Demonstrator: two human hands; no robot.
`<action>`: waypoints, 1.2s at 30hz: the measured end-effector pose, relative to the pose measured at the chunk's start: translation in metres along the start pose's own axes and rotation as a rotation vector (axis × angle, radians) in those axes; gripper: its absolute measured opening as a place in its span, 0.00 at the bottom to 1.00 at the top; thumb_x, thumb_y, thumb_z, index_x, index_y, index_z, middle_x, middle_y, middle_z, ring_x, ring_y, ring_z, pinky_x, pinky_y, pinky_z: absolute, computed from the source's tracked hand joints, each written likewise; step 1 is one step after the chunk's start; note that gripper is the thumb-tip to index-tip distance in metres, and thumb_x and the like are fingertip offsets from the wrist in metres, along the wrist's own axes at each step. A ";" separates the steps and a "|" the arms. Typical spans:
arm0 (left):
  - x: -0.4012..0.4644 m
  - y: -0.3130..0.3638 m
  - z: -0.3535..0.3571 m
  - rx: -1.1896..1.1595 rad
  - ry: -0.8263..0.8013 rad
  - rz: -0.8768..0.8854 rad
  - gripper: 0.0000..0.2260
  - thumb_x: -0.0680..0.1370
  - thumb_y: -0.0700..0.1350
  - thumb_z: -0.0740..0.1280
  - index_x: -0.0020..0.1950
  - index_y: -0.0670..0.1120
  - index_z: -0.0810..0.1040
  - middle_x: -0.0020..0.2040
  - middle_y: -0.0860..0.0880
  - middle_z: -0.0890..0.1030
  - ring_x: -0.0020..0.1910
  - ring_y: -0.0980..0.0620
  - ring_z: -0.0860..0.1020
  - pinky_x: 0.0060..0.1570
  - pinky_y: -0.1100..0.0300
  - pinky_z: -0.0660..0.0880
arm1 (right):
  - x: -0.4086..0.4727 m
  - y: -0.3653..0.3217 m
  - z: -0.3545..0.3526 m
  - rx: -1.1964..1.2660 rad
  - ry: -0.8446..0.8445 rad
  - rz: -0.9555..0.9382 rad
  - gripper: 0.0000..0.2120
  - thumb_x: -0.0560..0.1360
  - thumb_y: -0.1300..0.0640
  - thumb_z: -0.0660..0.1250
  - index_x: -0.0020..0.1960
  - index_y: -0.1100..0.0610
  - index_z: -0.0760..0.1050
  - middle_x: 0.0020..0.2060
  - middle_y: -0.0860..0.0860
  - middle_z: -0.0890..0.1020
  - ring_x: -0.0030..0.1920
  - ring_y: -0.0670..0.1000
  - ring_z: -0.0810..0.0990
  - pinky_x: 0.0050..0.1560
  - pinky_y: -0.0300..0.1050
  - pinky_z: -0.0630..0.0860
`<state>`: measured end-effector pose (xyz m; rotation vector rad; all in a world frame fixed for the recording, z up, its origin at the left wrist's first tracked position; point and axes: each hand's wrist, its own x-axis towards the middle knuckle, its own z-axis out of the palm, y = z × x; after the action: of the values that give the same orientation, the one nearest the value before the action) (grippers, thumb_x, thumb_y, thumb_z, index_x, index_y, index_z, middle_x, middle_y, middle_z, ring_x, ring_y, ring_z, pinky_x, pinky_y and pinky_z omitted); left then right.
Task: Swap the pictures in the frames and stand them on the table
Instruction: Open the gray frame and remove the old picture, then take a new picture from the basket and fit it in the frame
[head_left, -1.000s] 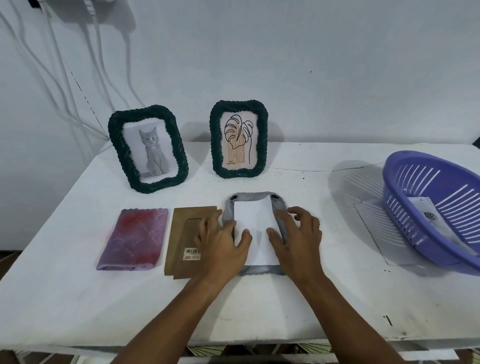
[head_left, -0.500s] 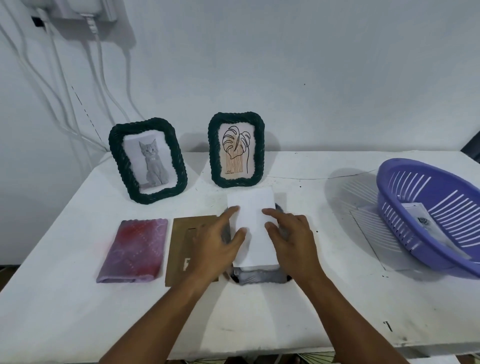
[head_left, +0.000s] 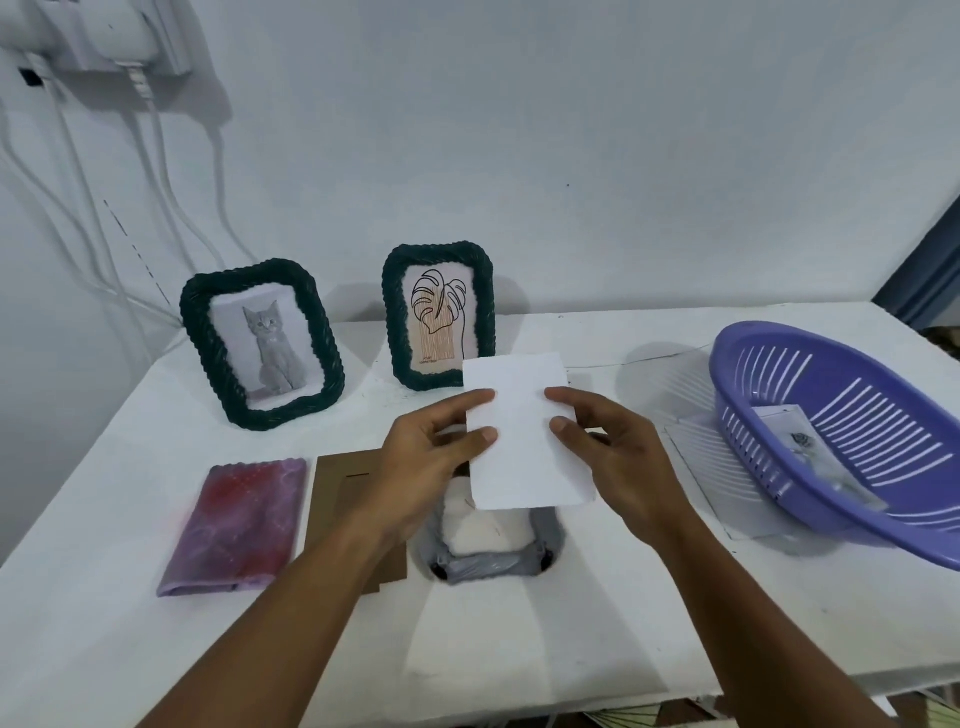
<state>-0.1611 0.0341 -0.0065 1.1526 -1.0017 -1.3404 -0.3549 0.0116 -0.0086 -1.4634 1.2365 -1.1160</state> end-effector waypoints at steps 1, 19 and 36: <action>0.002 0.001 0.007 -0.007 0.009 0.001 0.16 0.72 0.35 0.70 0.58 0.47 0.81 0.52 0.44 0.84 0.51 0.48 0.82 0.49 0.57 0.80 | 0.002 -0.001 -0.008 -0.013 -0.004 -0.015 0.10 0.76 0.55 0.68 0.55 0.43 0.80 0.49 0.48 0.80 0.48 0.56 0.78 0.45 0.42 0.75; 0.051 -0.053 0.172 0.177 -0.032 -0.094 0.16 0.75 0.37 0.69 0.63 0.47 0.78 0.53 0.48 0.82 0.45 0.48 0.83 0.43 0.57 0.81 | 0.038 0.004 -0.197 -0.875 -0.088 0.163 0.21 0.76 0.48 0.67 0.67 0.54 0.73 0.54 0.51 0.82 0.44 0.48 0.75 0.49 0.41 0.70; 0.054 -0.084 0.233 0.489 -0.044 -0.093 0.17 0.74 0.39 0.71 0.63 0.46 0.76 0.50 0.46 0.80 0.28 0.49 0.79 0.30 0.64 0.77 | 0.034 0.010 -0.208 -0.764 -0.094 0.078 0.22 0.75 0.45 0.67 0.66 0.52 0.74 0.53 0.49 0.83 0.43 0.45 0.75 0.47 0.40 0.71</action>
<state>-0.4043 -0.0210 -0.0513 1.5518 -1.3701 -1.2295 -0.5567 -0.0387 0.0257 -1.9639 1.7369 -0.5144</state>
